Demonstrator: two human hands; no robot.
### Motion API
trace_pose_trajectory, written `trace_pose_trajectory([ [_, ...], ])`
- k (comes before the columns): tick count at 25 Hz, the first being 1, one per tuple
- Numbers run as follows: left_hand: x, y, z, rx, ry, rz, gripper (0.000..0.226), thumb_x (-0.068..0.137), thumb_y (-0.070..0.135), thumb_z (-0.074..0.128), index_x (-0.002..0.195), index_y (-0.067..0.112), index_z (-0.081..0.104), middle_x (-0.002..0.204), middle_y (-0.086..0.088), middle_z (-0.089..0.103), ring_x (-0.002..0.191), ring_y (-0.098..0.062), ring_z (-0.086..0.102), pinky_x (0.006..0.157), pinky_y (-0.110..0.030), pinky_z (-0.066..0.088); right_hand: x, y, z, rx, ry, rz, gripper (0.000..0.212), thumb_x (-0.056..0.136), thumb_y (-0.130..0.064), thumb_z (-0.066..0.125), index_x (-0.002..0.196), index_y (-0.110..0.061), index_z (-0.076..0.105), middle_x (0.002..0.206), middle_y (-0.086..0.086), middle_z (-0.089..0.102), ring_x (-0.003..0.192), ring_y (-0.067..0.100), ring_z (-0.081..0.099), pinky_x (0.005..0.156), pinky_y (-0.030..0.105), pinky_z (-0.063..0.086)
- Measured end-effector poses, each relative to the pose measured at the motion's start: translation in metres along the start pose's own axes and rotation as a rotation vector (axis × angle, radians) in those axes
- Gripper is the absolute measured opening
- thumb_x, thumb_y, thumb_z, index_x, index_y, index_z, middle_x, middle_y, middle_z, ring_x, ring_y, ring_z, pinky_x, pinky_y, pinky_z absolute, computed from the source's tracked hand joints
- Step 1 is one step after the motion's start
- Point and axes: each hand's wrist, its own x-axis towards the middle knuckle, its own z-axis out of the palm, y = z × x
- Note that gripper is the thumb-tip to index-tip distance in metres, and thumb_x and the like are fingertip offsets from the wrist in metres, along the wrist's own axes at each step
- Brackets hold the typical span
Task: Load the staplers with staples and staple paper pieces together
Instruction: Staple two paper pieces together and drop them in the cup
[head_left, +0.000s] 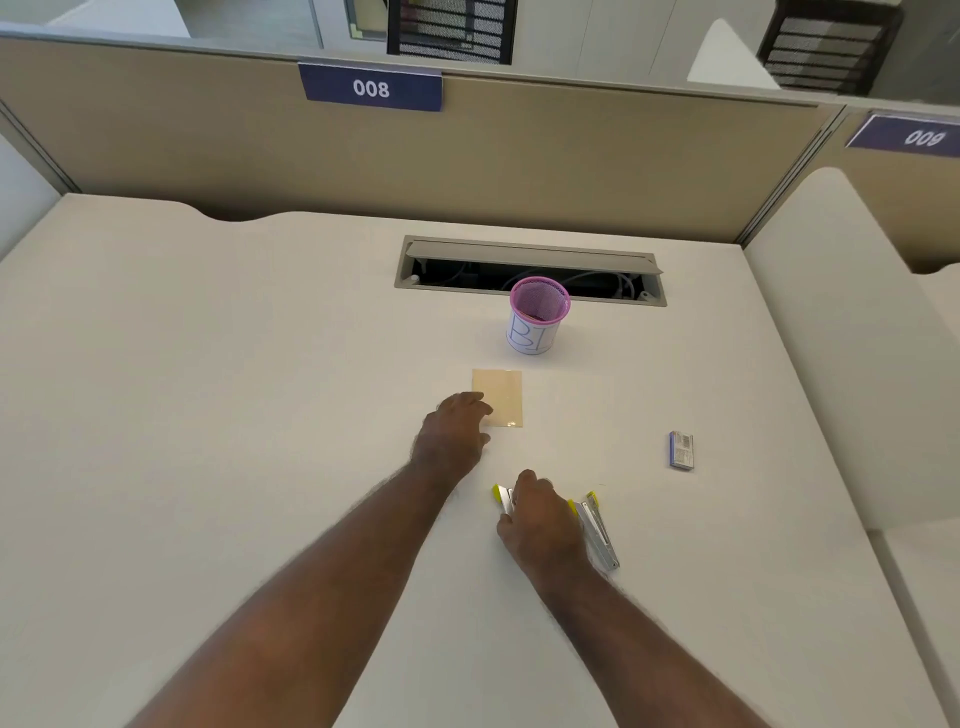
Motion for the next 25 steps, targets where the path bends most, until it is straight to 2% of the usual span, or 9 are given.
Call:
trace_pose_trajectory([
  [3,0.016,-0.002,0.005,0.177,-0.06,0.075,0.05,0.097,0.024,0.053,0.145,0.024,0.039,0.16,0.009,0.023,0.148,-0.018,0.019,0.115,-0.039,0.023,0.0,0.0,0.002,-0.041,-0.003,-0.019,0.028,0.091,-0.029,0.05,0.115,-0.014,0.047,0.109,0.002,0.058,0.095,0.021,0.064,0.07,0.027,0.044],
  [6,0.025,-0.004,0.006,0.323,-0.109,0.108,0.048,0.099,0.025,0.047,0.146,0.022,0.035,0.161,0.006,0.02,0.149,-0.02,0.015,0.117,-0.041,0.021,-0.006,0.002,-0.002,0.017,0.066,0.052,0.045,0.087,-0.058,0.051,0.111,-0.02,0.051,0.103,-0.003,0.058,0.09,0.022,0.067,0.069,0.03,0.047],
  [8,0.028,-0.003,0.004,0.376,-0.094,0.137,0.044,0.1,0.025,0.045,0.143,0.018,0.039,0.158,0.001,0.027,0.147,-0.02,0.021,0.115,-0.04,0.023,-0.012,0.006,-0.008,0.07,0.147,0.103,0.045,0.085,-0.067,0.047,0.106,-0.027,0.053,0.099,-0.008,0.059,0.085,0.019,0.067,0.067,0.029,0.045],
  [11,0.027,0.001,0.0,0.486,-0.012,0.25,0.034,0.1,0.017,0.039,0.134,0.013,0.046,0.143,-0.005,0.043,0.133,-0.022,0.04,0.108,-0.036,0.028,-0.016,0.011,-0.017,0.22,0.164,0.16,0.034,0.086,-0.064,0.047,0.102,-0.034,0.052,0.099,-0.014,0.06,0.078,0.014,0.063,0.065,0.027,0.043],
  [14,0.022,0.01,-0.008,0.54,-0.015,0.296,0.028,0.096,0.006,0.038,0.12,0.008,0.053,0.124,-0.011,0.054,0.109,-0.03,0.056,0.092,-0.037,0.039,-0.016,0.016,-0.026,0.297,0.145,0.197,0.027,0.089,-0.06,0.048,0.103,-0.038,0.053,0.1,-0.019,0.059,0.075,0.005,0.051,0.067,0.025,0.036],
  [16,0.023,0.013,-0.012,0.544,-0.051,0.279,0.026,0.093,0.004,0.041,0.116,0.006,0.055,0.118,-0.013,0.056,0.101,-0.034,0.061,0.082,-0.04,0.046,-0.015,0.017,-0.029,0.302,0.14,0.197,0.023,0.09,-0.057,0.049,0.103,-0.038,0.053,0.099,-0.021,0.059,0.076,0.004,0.05,0.066,0.025,0.035],
  [20,0.028,0.003,-0.012,0.392,-0.026,0.187,0.028,0.096,0.013,0.038,0.117,0.014,0.057,0.115,-0.009,0.059,0.103,-0.031,0.061,0.084,-0.037,0.047,-0.014,0.021,-0.035,0.389,0.14,0.162,0.016,0.089,-0.051,0.051,0.099,-0.038,0.055,0.096,-0.023,0.059,0.079,0.004,0.054,0.066,0.026,0.037],
  [23,0.023,0.001,-0.021,0.122,0.091,0.107,0.03,0.1,0.023,0.041,0.118,0.018,0.064,0.11,-0.007,0.065,0.102,-0.028,0.061,0.083,-0.033,0.044,-0.007,0.024,-0.04,0.467,0.138,0.147,0.012,0.089,-0.048,0.054,0.096,-0.039,0.057,0.095,-0.025,0.06,0.079,0.002,0.058,0.069,0.026,0.041],
  [25,0.013,0.007,-0.033,-0.12,0.153,0.036,0.027,0.097,0.02,0.049,0.112,0.016,0.07,0.103,-0.005,0.071,0.095,-0.024,0.062,0.08,-0.031,0.044,0.003,0.024,-0.046,0.605,0.147,0.158,0.01,0.089,-0.043,0.059,0.098,-0.038,0.06,0.098,-0.022,0.063,0.083,0.005,0.062,0.073,0.026,0.044],
])
